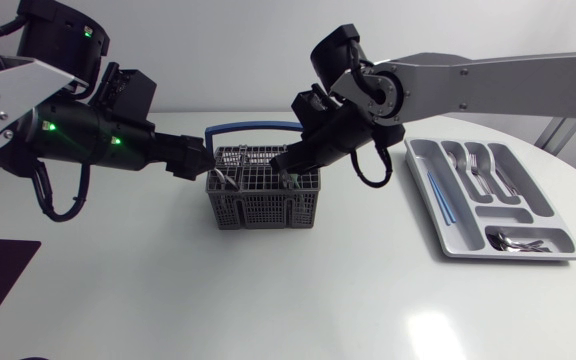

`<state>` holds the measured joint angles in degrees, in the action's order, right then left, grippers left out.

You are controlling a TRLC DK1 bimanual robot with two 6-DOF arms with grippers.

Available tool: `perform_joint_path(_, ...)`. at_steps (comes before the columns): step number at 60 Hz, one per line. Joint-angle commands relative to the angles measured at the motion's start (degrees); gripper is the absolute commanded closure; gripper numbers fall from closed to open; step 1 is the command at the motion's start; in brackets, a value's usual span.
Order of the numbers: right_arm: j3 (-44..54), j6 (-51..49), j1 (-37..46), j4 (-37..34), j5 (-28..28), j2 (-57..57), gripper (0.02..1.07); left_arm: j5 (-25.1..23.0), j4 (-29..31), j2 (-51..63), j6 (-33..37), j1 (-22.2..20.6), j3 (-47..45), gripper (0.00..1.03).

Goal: Unload the cutlery basket into the drawer organizer.

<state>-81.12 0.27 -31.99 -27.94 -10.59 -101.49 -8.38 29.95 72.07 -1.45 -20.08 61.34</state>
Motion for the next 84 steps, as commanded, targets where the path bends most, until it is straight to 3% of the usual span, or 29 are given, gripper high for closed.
perform_joint_path(1,1.8,1.8,0.6,0.8,-1.0,2.4,1.02,-0.4,-0.4,1.2,0.8,-0.4,-0.4,0.08)
perform_joint_path(35,4.6,7.9,6.6,0.8,-8.3,16.1,1.02,-0.4,-1.0,1.4,0.6,-2.2,-0.9,0.08)
perform_joint_path(47,8.0,8.3,9.6,-0.7,-7.9,22.6,1.02,-0.4,-1.5,1.7,0.2,-3.7,-0.6,0.08)
perform_joint_path(71,21.9,-0.9,20.6,-5.5,10.4,32.4,1.02,-0.4,-1.4,1.5,0.1,-3.9,-0.9,0.08)
perform_joint_path(84,29.5,-8.8,33.4,-1.1,13.8,33.1,1.02,-0.4,-1.5,1.5,0.0,-4.3,-1.0,0.08)
